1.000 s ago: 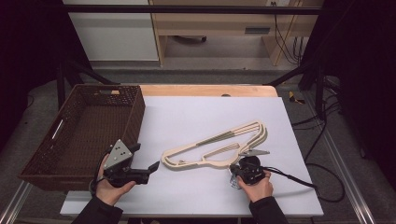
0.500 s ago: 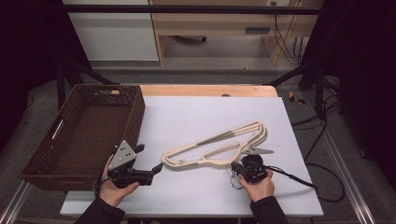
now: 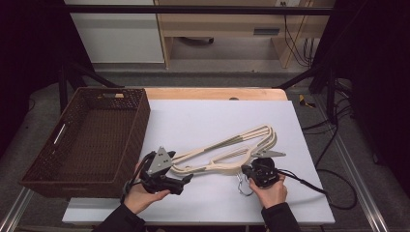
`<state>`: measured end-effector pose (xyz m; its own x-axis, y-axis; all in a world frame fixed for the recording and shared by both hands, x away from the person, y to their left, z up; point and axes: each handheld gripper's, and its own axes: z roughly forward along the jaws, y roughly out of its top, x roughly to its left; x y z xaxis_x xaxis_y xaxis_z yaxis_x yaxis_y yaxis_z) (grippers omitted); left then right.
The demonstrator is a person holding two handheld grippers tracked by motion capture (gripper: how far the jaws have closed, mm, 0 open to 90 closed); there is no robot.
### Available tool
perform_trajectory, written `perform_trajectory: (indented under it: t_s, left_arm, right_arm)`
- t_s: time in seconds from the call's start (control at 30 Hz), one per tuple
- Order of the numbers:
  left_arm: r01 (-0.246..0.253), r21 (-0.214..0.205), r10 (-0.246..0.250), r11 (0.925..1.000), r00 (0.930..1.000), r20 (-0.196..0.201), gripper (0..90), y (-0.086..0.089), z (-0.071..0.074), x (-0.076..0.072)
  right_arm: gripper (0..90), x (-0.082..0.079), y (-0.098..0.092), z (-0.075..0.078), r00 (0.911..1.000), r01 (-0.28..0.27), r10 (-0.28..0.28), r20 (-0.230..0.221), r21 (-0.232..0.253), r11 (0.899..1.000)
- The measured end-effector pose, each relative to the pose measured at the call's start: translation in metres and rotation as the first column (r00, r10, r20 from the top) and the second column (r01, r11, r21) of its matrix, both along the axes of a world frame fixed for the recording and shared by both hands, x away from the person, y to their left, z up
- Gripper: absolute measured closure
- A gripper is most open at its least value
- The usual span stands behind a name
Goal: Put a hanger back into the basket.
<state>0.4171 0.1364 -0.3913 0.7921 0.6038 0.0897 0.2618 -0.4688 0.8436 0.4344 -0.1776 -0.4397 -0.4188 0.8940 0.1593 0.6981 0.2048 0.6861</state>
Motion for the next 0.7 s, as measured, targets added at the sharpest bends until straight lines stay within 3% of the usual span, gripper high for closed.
perform_trajectory:
  t_s: [0.27, 0.5, 0.7]
  left_arm:
    - [0.057, 0.044, -0.056, 0.9974, 0.9983, -0.014, 11.8, -0.04, -0.007, 0.011]
    - [0.09, 0.085, -0.087, 0.9923, 0.9954, -0.04, 15.0, -0.063, -0.019, 0.022]
    - [0.121, 0.168, -0.116, 0.9784, 0.9924, -0.041, 18.5, -0.084, -0.029, 0.031]
  right_arm:
    - [89.2, 0.001, -0.002, 0.004, 1.0, -0.007, 0.007, 0.005, -0.013, 1.0]
    - [89.2, 0.001, -0.004, 0.007, 0.9999, -0.014, 0.014, 0.003, -0.02, 1.0]
    - [89.2, 0.002, -0.004, 0.01, 0.9999, -0.016, 0.016, 0.003, -0.017, 1.0]
